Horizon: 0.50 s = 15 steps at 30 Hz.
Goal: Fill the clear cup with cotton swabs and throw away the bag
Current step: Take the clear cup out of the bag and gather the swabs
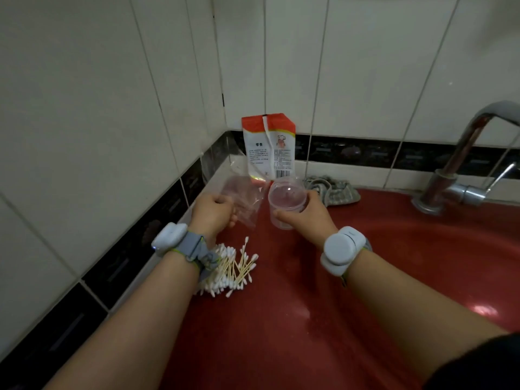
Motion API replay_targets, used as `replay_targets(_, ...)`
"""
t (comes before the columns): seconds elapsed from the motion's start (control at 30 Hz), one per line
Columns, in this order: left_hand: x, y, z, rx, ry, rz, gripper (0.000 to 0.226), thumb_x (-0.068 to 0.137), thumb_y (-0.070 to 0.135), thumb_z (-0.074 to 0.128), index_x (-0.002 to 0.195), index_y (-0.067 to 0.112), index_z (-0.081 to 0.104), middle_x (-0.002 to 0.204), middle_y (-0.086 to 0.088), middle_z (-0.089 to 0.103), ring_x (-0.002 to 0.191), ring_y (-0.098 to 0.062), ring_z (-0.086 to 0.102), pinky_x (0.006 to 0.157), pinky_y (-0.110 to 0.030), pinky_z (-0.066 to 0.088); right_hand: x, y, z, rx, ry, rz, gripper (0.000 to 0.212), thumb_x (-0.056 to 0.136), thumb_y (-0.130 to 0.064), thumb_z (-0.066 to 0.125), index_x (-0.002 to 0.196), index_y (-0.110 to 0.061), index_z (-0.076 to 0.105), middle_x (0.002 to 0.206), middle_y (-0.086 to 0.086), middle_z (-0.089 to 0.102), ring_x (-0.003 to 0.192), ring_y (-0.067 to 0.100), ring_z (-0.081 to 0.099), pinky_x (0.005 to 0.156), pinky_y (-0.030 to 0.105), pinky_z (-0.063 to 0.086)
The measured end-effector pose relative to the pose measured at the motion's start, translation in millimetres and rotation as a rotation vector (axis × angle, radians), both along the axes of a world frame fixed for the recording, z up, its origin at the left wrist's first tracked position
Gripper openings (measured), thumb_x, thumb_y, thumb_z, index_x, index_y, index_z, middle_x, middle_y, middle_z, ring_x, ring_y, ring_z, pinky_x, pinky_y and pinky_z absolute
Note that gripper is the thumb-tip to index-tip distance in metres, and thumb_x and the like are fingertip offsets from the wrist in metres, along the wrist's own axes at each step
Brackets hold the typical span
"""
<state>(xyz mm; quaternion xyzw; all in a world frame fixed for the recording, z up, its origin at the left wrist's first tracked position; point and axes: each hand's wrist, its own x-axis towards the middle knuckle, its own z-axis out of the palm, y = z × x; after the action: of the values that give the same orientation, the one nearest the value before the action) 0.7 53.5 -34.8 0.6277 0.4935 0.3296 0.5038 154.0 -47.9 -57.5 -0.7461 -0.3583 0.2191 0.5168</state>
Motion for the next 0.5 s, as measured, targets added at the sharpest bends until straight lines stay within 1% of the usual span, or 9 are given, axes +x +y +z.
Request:
replay_targets(0.1,7.4,-1.1,-3.5,-0.148,-0.065,-0.024,0.028,0.092,-0.004,0.041,0.068,0.005,0.051,0.058,-0.011,0.053,0.031,-0.003,0.051,0.036,-0.015,0.046,3.5,-15.5,3.1,0.047,0.008,0.063,0.060,0.071,-0.020,0.081,0.119,-0.013,0.046,0.105,-0.004,0.058,0.085,0.000,0.055,0.064,0.003,0.042)
replay_targets(0.17,7.5,-5.2,-4.0,-0.179,-0.087,-0.021,0.026,0.090,-0.005,0.044,0.068,0.006,0.051,0.056,-0.011,0.057,0.034,-0.007,0.054,0.038,-0.015,0.048,2.7,-22.1,2.4,0.058,0.008,0.080,0.058,0.071,-0.019,0.081,0.117,-0.015,0.046,0.103,-0.005,0.058,0.083,-0.004,0.054,0.062,-0.001,0.041)
replay_targets(0.23,5.3,-10.7,-3.1,-0.177,-0.084,-0.004,0.021,0.089,-0.003,0.049,0.072,0.009,0.050,0.068,-0.013,0.057,0.047,-0.015,0.056,0.039,-0.017,0.050,0.9,-27.6,1.8,0.063,0.004,0.091,0.057,0.070,-0.020,0.082,0.114,-0.020,0.045,0.102,-0.009,0.058,0.085,-0.004,0.054,0.065,0.001,0.041)
replay_targets(0.27,2.7,-14.1,-2.2,-0.135,-0.057,0.015,0.016,0.088,-0.001,0.051,0.076,0.009,0.050,0.075,-0.015,0.056,0.052,-0.018,0.054,0.041,-0.019,0.050,-0.7,-30.5,0.6,0.059,-0.002,0.102,0.057,0.070,-0.020,0.081,0.113,-0.022,0.044,0.104,-0.009,0.058,0.088,-0.002,0.056,0.068,0.003,0.042)
replay_targets(0.3,-0.4,-17.8,-0.7,-0.051,-0.014,0.044,0.007,0.086,0.001,0.052,0.085,0.008,0.051,0.081,-0.016,0.057,0.056,-0.022,0.054,0.047,-0.024,0.053,-3.4,-33.3,0.8,0.059,-0.006,0.113,0.057,0.071,-0.019,0.081,0.114,-0.022,0.044,0.107,-0.008,0.058,0.092,0.001,0.057,0.073,0.005,0.043)
replay_targets(0.37,-7.8,-22.0,1.8,0.154,0.061,0.111,0.022,0.083,0.009,0.050,0.104,0.014,0.054,0.087,-0.014,0.063,0.068,-0.028,0.060,0.067,-0.034,0.055,-5.7,-36.0,-0.8,0.059,-0.019,0.135,0.060,0.069,-0.019,0.082,0.118,-0.019,0.046,0.114,-0.003,0.061,0.100,0.007,0.059,0.086,0.017,0.047)
replay_targets(0.4,-11.9,-28.1,6.8,0.228,0.034,0.103,0.020,0.084,0.011,0.050,0.101,0.018,0.057,0.082,-0.012,0.063,0.069,-0.027,0.060,0.069,-0.034,0.053,-7.5,-37.7,-1.0,0.060,-0.024,0.148,0.065,0.068,-0.020,0.082,0.122,-0.017,0.047,0.117,-0.001,0.061,0.103,0.009,0.060,0.091,0.023,0.048)
replay_targets(0.43,-16.0,-37.2,10.6,0.268,-0.009,0.064,0.015,0.085,0.011,0.050,0.091,0.020,0.060,0.074,-0.008,0.061,0.063,-0.022,0.057,0.064,-0.031,0.049,-9.9,-42.0,-0.5,0.062,-0.028,0.165,0.069,0.068,-0.021,0.083,0.126,-0.017,0.046,0.118,-0.001,0.060,0.104,0.010,0.060,0.094,0.027,0.048)
replay_targets(0.5,-22.6,-52.3,14.1,0.278,-0.046,-0.041,0.021,0.091,0.010,0.048,0.081,0.020,0.064,0.061,-0.002,0.056,0.049,-0.012,0.049,0.054,-0.025,0.041,-14.5,-48.0,2.7,0.077,-0.046,0.199,0.072,0.068,-0.022,0.083,0.128,-0.017,0.045,0.118,-0.002,0.060,0.104,0.009,0.059,0.092,0.025,0.048)
